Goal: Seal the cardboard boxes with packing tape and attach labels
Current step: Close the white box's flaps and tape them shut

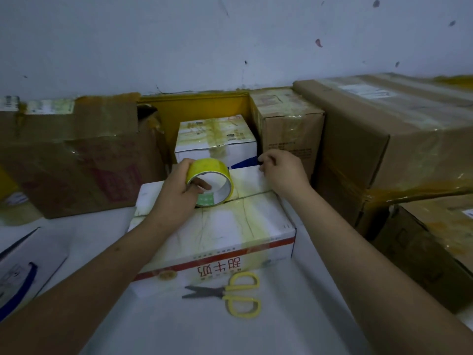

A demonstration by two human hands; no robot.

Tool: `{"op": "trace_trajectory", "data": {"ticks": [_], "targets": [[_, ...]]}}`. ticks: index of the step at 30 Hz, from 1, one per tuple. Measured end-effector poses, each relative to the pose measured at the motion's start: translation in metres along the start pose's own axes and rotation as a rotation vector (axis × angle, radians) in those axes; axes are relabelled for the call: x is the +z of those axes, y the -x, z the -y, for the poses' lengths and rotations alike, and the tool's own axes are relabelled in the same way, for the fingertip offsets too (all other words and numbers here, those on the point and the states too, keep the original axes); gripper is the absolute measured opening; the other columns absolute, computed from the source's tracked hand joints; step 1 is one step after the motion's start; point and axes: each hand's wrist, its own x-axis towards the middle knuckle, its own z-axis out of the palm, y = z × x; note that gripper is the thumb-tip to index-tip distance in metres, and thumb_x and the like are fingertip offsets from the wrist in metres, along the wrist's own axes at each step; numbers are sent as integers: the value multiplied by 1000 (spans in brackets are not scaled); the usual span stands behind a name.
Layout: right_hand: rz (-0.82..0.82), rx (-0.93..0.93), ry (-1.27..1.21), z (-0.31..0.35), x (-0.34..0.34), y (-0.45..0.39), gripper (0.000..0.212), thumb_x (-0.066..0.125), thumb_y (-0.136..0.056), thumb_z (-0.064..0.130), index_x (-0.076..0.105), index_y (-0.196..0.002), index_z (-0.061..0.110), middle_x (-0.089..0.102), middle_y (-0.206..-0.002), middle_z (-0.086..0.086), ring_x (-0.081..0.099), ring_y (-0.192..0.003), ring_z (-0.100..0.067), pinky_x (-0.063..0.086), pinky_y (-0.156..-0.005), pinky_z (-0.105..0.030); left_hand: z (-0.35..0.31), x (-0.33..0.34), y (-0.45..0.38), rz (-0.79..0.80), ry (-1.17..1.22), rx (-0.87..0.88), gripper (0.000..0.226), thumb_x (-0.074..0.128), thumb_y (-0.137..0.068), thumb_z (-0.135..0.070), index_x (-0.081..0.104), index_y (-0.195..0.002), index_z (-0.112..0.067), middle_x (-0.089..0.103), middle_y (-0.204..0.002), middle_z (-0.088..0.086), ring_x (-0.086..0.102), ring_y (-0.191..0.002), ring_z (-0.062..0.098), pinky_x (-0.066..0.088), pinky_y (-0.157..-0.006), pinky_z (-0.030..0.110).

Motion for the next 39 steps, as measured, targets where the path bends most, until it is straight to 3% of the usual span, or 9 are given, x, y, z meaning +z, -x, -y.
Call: {"op": "trace_trajectory", "data": {"ticks": [7, 13, 15, 19, 24, 29, 33, 36, 39], "targets": [[295, -114, 656, 0, 44, -11, 49, 23, -107, 38, 39, -148, 15, 31, -159, -6, 26, -141, -30, 28, -109, -43, -20, -28, -3, 194, -195, 76, 63, 40, -82, 11, 48, -136, -20, 54, -125, 7, 62, -99, 19, 47, -80, 33], [273, -165, 802, -5, 49, -10, 54, 21, -107, 41, 28, -153, 16, 26, -161, -5, 24, -143, -31, 30, -110, -47, -24, -162, -7, 499, -1217, 48, 83, 60, -96, -8, 17, -156, -46, 27, -160, -7, 50, -127, 16, 50, -99, 36], [288, -161, 821, -5, 50, -11, 53, 21, -106, 40, 28, -153, 16, 28, -161, -6, 25, -142, -31, 31, -110, -49, -11, -175, 3, 618, -1354, 50, 85, 60, -97, -11, 11, -157, -46, 28, -161, -1, 45, -133, 22, 48, -100, 37], [297, -175, 875, -8, 52, -11, 53, 21, -106, 38, 27, -153, 16, 30, -159, -6, 28, -140, -32, 34, -110, -51, 18, -155, 24, 730, -1467, 61, 94, 51, -92, 4, 0, -159, -39, 34, -154, 6, 48, -121, 26, 46, -75, 32], [263, -191, 922, -1, 58, -8, 58, 20, -107, 41, 25, -155, 10, 25, -162, -10, 24, -148, -29, 20, -121, -49, 46, -129, 49, 554, -1363, -26, 97, 54, -92, -1, -11, -160, -21, 31, -157, 7, 48, -119, 26, 49, -79, 34], [518, -110, 857, 59, 107, 36, 95, 5, -89, 79, -9, -158, 15, -15, -165, -13, -13, -152, -31, -6, -121, -52, 63, -116, 60, 452, -1150, -30, 101, 63, -92, -19, -12, -159, -15, 27, -161, 6, 50, -124, 27, 51, -97, 39], [619, -215, 760, 108, 166, 70, 99, 10, -85, 85, -10, -158, 22, -17, -164, -13, -16, -152, -31, -9, -121, -53, 70, -119, 58, 439, -1066, 0, 91, 61, -95, -30, -1, -161, -14, 16, -166, 1, 49, -127, 26, 47, -100, 35], [628, -274, 749, 108, 169, 73, 95, 15, -86, 84, -9, -158, 27, -17, -164, -13, -16, -152, -31, -8, -121, -53, 57, -139, 59, 495, -666, -227, 82, 60, -96, -21, 11, -161, -16, 12, -167, 0, 27, -148, 22, 28, -114, 26], [648, -327, 757, 107, 165, 79, 91, 22, -88, 81, -5, -158, 29, -13, -165, -14, -13, -152, -32, -6, -122, -53, 39, -158, 65, 357, -170, -523, 64, 61, -95, -27, 36, -155, -22, 34, -158, -3, 36, -139, 13, 30, -104, 21]]}}
